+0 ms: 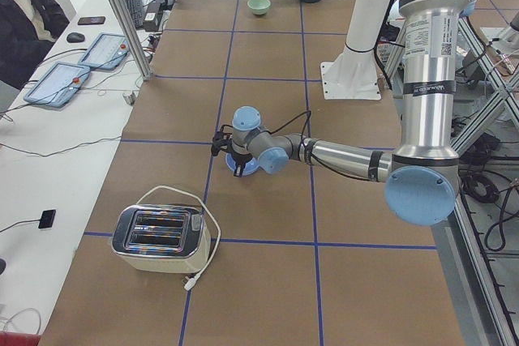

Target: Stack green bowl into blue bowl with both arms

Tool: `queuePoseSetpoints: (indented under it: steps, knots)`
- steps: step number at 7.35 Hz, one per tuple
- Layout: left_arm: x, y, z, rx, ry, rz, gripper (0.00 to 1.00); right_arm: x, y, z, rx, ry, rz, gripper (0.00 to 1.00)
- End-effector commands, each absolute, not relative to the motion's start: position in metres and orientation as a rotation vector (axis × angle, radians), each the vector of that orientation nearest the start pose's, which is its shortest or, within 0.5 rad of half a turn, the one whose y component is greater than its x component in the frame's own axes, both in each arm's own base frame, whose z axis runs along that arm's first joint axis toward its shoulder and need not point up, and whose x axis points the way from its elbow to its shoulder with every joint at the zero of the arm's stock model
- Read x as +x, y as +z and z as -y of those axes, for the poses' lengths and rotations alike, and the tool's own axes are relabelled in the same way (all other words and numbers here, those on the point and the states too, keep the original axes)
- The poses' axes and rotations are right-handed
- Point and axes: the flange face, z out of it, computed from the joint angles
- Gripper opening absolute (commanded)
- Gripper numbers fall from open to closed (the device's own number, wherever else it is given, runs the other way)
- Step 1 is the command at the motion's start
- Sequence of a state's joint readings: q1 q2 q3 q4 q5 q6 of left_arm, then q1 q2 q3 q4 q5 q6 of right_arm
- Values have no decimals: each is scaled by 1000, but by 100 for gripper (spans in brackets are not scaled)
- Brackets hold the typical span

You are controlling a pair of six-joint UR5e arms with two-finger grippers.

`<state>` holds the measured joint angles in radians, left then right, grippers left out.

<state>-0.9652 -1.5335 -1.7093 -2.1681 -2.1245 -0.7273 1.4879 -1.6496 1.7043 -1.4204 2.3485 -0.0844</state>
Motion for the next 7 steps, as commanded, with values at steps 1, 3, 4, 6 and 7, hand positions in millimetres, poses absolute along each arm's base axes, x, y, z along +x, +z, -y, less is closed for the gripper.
queuePoseSetpoints:
  steps: [1, 3, 4, 6, 7]
  knots:
    - [224, 522, 456, 189, 104, -909, 0, 24, 614, 474, 196, -240, 777, 100]
    - [245, 455, 487, 147, 3, -932, 0, 24, 613, 474, 196, -239, 777, 100]
    - [264, 400, 515, 121, -37, -905, 0, 24, 613, 474, 196, -239, 777, 100]
    - [330, 312, 523, 75, -70, -877, 0, 24, 614, 473, 195, -237, 778, 100]
    - [380, 281, 506, 54, -100, -871, 0, 24, 614, 473, 195, -237, 778, 100]
